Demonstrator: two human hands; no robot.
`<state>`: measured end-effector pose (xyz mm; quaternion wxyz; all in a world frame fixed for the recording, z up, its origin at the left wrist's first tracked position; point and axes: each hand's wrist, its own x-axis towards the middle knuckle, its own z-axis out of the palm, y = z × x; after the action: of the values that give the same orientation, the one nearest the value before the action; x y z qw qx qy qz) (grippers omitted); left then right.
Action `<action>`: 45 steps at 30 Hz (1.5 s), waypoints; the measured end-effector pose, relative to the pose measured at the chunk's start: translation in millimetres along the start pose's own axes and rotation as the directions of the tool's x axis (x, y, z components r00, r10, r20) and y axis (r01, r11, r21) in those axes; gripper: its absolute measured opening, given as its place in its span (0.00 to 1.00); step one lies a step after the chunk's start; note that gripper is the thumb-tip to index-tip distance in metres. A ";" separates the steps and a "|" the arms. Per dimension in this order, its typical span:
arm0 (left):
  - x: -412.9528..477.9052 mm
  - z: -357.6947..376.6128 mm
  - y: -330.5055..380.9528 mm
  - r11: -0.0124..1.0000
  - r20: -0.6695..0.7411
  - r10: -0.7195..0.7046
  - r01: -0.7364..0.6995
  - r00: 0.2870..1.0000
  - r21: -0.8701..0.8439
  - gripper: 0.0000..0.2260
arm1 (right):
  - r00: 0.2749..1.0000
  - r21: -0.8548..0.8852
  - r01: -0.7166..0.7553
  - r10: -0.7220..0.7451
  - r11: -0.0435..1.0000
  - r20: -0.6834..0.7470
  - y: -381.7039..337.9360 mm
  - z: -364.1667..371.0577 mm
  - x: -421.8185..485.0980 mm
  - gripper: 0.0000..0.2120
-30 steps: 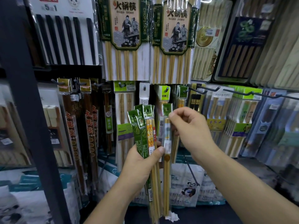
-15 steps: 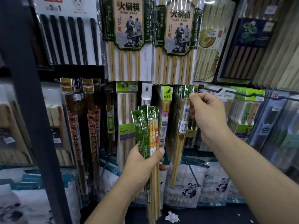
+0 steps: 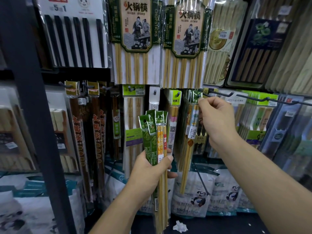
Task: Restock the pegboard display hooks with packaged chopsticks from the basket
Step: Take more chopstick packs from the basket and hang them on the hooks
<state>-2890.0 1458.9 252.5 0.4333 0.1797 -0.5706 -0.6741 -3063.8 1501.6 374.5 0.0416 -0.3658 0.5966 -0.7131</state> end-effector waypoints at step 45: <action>2.5 -3.6 -1.6 0.995 0.071 0.055 -0.060 0.996 0.073 0.22 | 0.999 0.043 -0.019 0.018 0.999 0.028 -6.5 -2.2 -13.3 0.17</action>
<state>-2889.3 1454.7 250.6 0.4256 0.1563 -0.6151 -0.6451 -3052.9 1511.9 373.9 0.0644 -0.3690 0.5838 -0.7203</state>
